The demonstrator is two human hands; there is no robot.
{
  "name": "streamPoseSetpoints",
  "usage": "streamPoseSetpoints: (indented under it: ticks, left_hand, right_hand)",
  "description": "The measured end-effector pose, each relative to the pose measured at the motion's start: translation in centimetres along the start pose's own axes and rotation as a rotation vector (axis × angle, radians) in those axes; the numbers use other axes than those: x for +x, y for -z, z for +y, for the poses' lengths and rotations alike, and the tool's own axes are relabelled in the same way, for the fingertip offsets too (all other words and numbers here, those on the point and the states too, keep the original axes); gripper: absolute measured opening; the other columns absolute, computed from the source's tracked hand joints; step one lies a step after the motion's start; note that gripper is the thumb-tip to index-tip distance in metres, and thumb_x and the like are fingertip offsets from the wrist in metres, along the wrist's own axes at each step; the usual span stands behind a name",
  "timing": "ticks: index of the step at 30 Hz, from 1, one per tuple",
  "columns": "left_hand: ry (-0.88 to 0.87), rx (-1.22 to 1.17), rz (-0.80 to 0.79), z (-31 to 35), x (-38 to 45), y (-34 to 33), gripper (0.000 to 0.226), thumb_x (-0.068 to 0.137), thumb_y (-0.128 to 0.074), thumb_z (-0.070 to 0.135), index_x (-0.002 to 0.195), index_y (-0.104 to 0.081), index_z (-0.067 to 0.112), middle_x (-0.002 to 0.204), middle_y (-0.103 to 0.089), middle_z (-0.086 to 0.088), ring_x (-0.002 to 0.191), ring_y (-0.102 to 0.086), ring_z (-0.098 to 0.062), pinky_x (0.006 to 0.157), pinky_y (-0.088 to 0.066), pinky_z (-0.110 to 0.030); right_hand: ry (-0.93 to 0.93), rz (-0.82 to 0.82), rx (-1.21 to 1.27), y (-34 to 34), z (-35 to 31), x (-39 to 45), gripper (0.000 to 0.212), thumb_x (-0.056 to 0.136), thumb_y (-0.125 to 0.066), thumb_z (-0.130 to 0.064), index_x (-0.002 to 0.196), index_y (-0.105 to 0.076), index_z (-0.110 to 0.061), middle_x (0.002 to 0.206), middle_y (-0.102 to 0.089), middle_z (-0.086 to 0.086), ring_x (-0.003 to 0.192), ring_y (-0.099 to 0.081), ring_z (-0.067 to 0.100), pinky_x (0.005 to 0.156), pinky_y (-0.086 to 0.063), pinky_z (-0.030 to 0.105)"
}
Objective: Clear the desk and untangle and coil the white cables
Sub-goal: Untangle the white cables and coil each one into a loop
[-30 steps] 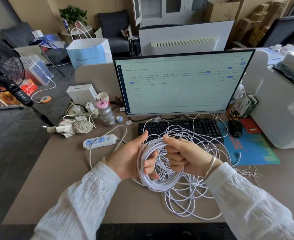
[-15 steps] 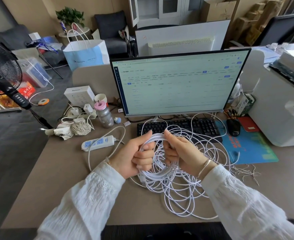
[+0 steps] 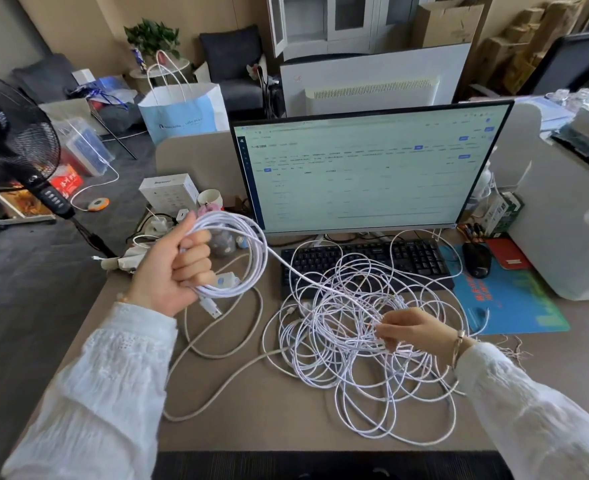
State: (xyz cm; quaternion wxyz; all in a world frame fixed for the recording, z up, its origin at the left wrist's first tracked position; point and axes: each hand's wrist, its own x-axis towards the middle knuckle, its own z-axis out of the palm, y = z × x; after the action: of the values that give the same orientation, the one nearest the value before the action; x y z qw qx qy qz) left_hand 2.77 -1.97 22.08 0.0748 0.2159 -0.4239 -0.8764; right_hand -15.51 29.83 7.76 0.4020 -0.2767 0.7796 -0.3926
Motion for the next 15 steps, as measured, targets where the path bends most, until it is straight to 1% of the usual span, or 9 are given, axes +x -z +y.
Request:
streamPoseSetpoints:
  ticks: [2,3,5,6,8,9,10,12,15]
  left_hand:
    - [-0.014,-0.034,0.0,0.1,-0.2,0.6,0.052,0.1,-0.036,0.049,0.054,-0.034,0.024,0.042,-0.005,0.008,0.033,-0.004,-0.012,0.032,-0.01,-0.017]
    - [-0.018,-0.043,0.003,0.1,-0.3,0.8,0.052,0.1,-0.036,0.05,0.055,-0.034,0.025,0.042,-0.006,0.008,0.033,-0.004,-0.012,0.032,-0.01,-0.017]
    - [-0.02,-0.043,0.016,-0.4,-0.3,1.0,0.052,0.1,-0.038,0.05,0.055,-0.034,0.024,0.042,-0.006,0.008,0.033,-0.004,-0.011,0.032,-0.01,-0.017]
    - [-0.012,-0.033,0.023,-0.7,-0.3,1.0,0.051,0.099,-0.039,0.05,0.055,-0.033,0.024,0.043,-0.006,0.008,0.034,-0.003,-0.01,0.032,-0.01,-0.017]
    - [0.03,0.001,0.003,-1.6,-0.3,0.5,0.048,0.094,-0.047,0.048,0.056,-0.033,0.023,0.044,-0.006,0.009,0.034,-0.003,-0.008,0.031,-0.012,-0.017]
    - [0.061,0.018,-0.025,-2.2,-0.2,0.1,0.046,0.09,-0.053,0.047,0.056,-0.034,0.023,0.044,-0.007,0.009,0.035,-0.003,-0.006,0.031,-0.013,-0.017]
    - [0.097,0.04,-0.053,-2.7,-0.2,-0.4,0.045,0.085,-0.058,0.046,0.055,-0.034,0.022,0.043,-0.007,0.01,0.035,-0.004,-0.006,0.031,-0.013,-0.017]
    - [0.165,0.089,-0.077,-3.8,0.2,-1.5,0.046,0.087,-0.052,0.046,0.054,-0.033,0.021,0.039,-0.01,0.01,0.033,-0.005,-0.007,0.032,-0.011,-0.017]
    - [0.214,0.153,-0.124,-5.3,0.8,-2.8,0.047,0.093,-0.044,0.046,0.056,-0.033,0.02,0.036,-0.02,0.01,0.028,-0.015,-0.003,0.033,-0.012,-0.017]
  right_hand:
    - [0.029,0.044,-0.023,0.5,0.0,-0.2,0.021,0.088,-0.065,-0.033,0.083,-0.073,-0.015,0.077,-0.073,0.005,0.072,-0.064,0.034,0.081,-0.051,0.053]
    - [0.048,0.073,-0.028,0.8,-0.3,-0.4,0.022,0.085,-0.065,-0.038,0.083,-0.074,-0.018,0.077,-0.072,0.006,0.07,-0.062,0.035,0.076,-0.051,0.05]
    - [0.125,0.117,0.007,1.1,-1.8,-0.9,0.028,0.078,-0.066,-0.044,0.085,-0.074,-0.018,0.076,-0.071,0.006,0.068,-0.062,0.025,0.074,-0.052,0.041]
    - [0.17,0.136,0.037,1.1,-2.8,-1.2,0.027,0.076,-0.066,-0.041,0.087,-0.074,-0.017,0.077,-0.071,0.005,0.071,-0.064,0.023,0.076,-0.053,0.038]
    - [0.273,0.153,0.078,0.7,-5.3,-1.8,0.024,0.076,-0.067,-0.034,0.089,-0.073,-0.015,0.08,-0.073,0.004,0.075,-0.067,0.029,0.078,-0.055,0.038]
    - [0.328,0.154,0.077,0.4,-6.6,-2.1,0.022,0.077,-0.067,-0.032,0.089,-0.073,-0.015,0.079,-0.073,0.004,0.072,-0.066,0.03,0.074,-0.055,0.037]
    - [0.381,0.153,0.069,0.2,-7.9,-2.4,0.018,0.078,-0.067,-0.03,0.088,-0.073,-0.016,0.078,-0.073,0.002,0.065,-0.064,0.025,0.068,-0.055,0.032]
    - [0.473,0.162,0.041,-0.3,-10.4,-2.8,0.009,0.081,-0.069,-0.024,0.087,-0.074,-0.018,0.076,-0.072,-0.005,0.058,-0.06,0.009,0.06,-0.052,0.02]
    - [0.577,0.22,-0.043,-1.3,-12.9,-3.1,0.007,0.083,-0.072,-0.015,0.089,-0.074,-0.017,0.079,-0.073,-0.008,0.07,-0.067,0.003,0.069,-0.053,0.015]
